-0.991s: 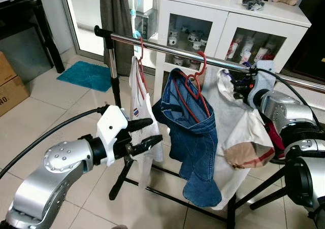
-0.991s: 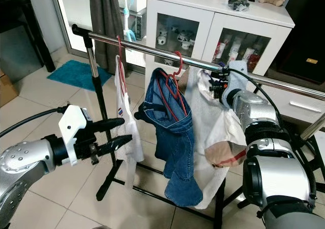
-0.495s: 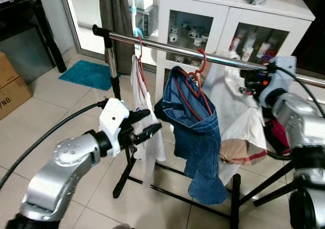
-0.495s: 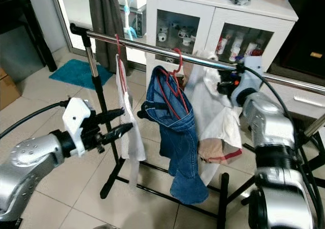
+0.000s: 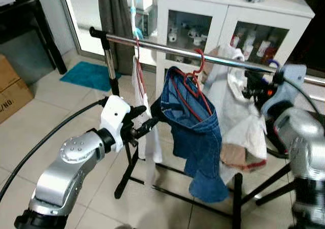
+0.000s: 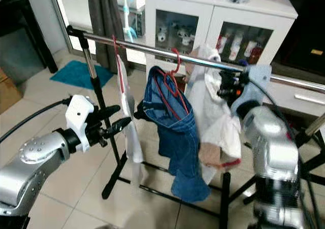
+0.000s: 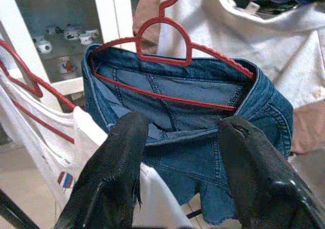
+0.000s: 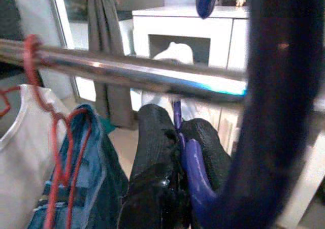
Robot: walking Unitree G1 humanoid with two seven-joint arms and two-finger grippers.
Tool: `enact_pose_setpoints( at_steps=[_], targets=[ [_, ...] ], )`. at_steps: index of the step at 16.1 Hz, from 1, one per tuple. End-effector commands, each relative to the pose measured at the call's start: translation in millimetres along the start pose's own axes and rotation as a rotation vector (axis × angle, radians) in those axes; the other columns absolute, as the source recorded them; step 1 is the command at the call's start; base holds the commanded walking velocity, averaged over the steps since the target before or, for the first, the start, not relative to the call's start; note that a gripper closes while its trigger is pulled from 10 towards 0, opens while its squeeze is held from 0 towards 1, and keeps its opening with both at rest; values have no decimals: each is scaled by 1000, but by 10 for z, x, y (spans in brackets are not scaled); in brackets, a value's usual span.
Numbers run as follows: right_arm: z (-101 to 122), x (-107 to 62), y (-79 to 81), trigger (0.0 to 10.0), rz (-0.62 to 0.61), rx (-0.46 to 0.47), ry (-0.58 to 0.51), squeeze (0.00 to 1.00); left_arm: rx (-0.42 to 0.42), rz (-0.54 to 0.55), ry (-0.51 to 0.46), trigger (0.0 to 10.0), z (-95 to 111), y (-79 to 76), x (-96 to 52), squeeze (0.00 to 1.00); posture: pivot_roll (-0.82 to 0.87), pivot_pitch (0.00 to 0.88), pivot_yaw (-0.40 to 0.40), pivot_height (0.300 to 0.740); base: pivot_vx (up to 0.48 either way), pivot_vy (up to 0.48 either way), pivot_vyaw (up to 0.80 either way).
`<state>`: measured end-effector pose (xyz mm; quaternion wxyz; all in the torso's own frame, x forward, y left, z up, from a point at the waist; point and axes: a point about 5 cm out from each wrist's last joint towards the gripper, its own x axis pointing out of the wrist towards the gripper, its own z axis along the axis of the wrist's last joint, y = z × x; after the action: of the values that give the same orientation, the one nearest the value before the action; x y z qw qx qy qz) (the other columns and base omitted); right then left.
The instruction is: Hang hanger
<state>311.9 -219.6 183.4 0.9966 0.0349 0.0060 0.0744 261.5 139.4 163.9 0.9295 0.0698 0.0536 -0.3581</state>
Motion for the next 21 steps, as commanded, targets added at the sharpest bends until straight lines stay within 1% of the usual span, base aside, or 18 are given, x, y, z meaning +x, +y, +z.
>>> enact_pose_setpoints(
  at_steps=[1, 2, 3, 4, 5, 6, 7, 10, 11, 13, 17, 21],
  targets=[
    [129, -33, 70, 0, 21, -39, -58, 0, 10, 8, 2, 10000, -11, 8, 19, 0, -62, 0, 3, 740, 0, 0, 0],
    [28, -58, 101, 0, 31, -58, 4, 0, 13, 9, 5, 10000, -20, 4, 25, 0, -63, 0, 3, 740, 0, 0, 0],
    [-25, -69, 109, 0, 31, -70, 33, 0, 14, 9, 8, 10000, -26, 1, 28, 0, -63, 0, 3, 740, 0, 0, 0],
    [-197, -112, 117, 0, 8, -61, 112, 0, 16, 21, 17, 10000, -55, -4, 27, 0, -61, 0, -6, 740, 0, 0, 0],
    [-280, -137, 122, 0, -5, -59, 145, 0, 10, 33, 21, 10000, -71, -1, 22, 0, -62, 0, -10, 740, 0, 0, 0],
    [-422, -200, 145, 0, -45, -41, 200, 0, 10, 53, 27, 10000, -101, 9, 13, 0, -58, 0, -17, 740, 0, 0, 0],
    [-536, -252, 171, 0, -84, -1, 230, 0, 11, 70, 30, 10000, -122, 17, 5, 0, -58, 0, -21, 740, 0, 0, 0],
    [-745, -367, 231, 0, -171, 109, 262, 0, -4, 95, 40, 10000, -169, -2, -31, 0, -49, 0, -44, 740, 0, 0, 0],
    [-761, -379, 233, 0, -195, 140, 264, 0, -8, 96, 42, 10000, -180, -13, -41, 0, -49, 0, -44, 740, 0, 0, 0],
    [-777, -393, 251, 0, -211, 158, 272, 0, -12, 97, 44, 10000, -193, -26, -51, 0, -53, 0, -46, 740, -120, 0, 0],
    [-778, -406, 282, 0, -202, 165, 279, 0, -18, 89, 47, 10000, -204, -47, -52, 0, -60, 0, -45, 740, -273, 0, 0],
    [-768, -399, 323, 0, -165, 156, 280, 0, -18, 83, 46, 10000, -202, -53, -43, 0, -63, 0, -42, 740, -289, 0, 0]
  ],
)
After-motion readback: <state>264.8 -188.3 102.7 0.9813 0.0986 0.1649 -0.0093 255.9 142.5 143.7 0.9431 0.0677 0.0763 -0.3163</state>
